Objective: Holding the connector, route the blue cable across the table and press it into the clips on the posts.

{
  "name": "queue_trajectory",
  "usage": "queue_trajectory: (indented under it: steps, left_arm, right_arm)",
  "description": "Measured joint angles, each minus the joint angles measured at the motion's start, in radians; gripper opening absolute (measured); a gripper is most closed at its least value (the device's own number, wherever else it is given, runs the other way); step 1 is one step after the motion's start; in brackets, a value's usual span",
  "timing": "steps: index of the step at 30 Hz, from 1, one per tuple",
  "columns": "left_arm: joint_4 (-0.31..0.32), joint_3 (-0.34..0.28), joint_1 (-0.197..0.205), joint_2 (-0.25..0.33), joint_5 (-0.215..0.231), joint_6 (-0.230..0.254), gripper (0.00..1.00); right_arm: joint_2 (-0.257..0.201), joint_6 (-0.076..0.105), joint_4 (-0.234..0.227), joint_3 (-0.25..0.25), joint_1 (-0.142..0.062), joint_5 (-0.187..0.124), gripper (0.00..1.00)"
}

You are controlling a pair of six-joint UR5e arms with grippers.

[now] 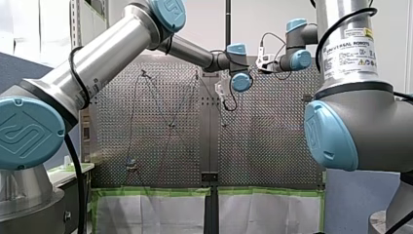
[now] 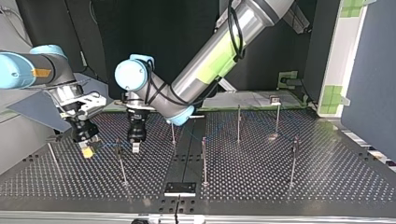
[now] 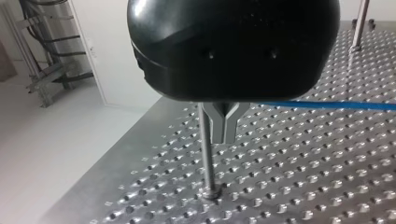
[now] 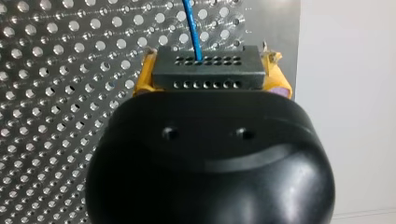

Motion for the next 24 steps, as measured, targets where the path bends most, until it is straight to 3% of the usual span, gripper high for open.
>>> queue_trajectory:
  steps: [12, 14, 15, 16, 17, 18, 20, 21, 22, 24]
  left_arm:
    - [-0.001, -0.019, -0.013, -0.009, -0.018, 0.005, 0.00]
    - [-0.002, -0.019, -0.014, -0.009, -0.026, 0.004, 0.19]
    - [-0.003, -0.019, -0.013, -0.009, -0.031, 0.002, 0.19]
    - [-0.003, -0.019, -0.013, -0.009, -0.035, 0.001, 0.37]
    - [-0.004, -0.019, -0.013, -0.009, -0.039, 0.000, 0.44]
    - [-0.005, -0.019, -0.013, -0.009, -0.046, -0.001, 0.44]
    - [-0.008, -0.019, -0.013, -0.010, -0.058, -0.002, 0.90]
    - [-0.011, -0.019, -0.013, -0.009, -0.068, -0.003, 0.90]
    - [-0.013, -0.019, -0.013, -0.009, -0.076, -0.003, 1.00]
    - [-0.019, -0.019, -0.013, -0.009, -0.093, -0.004, 1.00]
  right_arm:
    - [0.000, 0.000, 0.000, 0.000, 0.000, 0.000, 0.00]
    - [0.000, 0.000, 0.000, 0.000, 0.000, 0.000, 0.00]
    - [0.000, 0.000, 0.000, 0.000, 0.000, 0.000, 0.00]
    - [0.000, 0.000, 0.000, 0.000, 0.000, 0.000, 0.00]
    - [0.000, 0.000, 0.000, 0.000, 0.000, 0.000, 0.00]
    - [0.000, 0.000, 0.000, 0.000, 0.000, 0.000, 0.00]
    - [0.000, 0.000, 0.000, 0.000, 0.000, 0.000, 0.00]
    - [0.000, 0.000, 0.000, 0.000, 0.000, 0.000, 0.00]
    - [0.000, 0.000, 0.000, 0.000, 0.000, 0.000, 0.00]
    - [0.000, 0.000, 0.000, 0.000, 0.000, 0.000, 0.00]
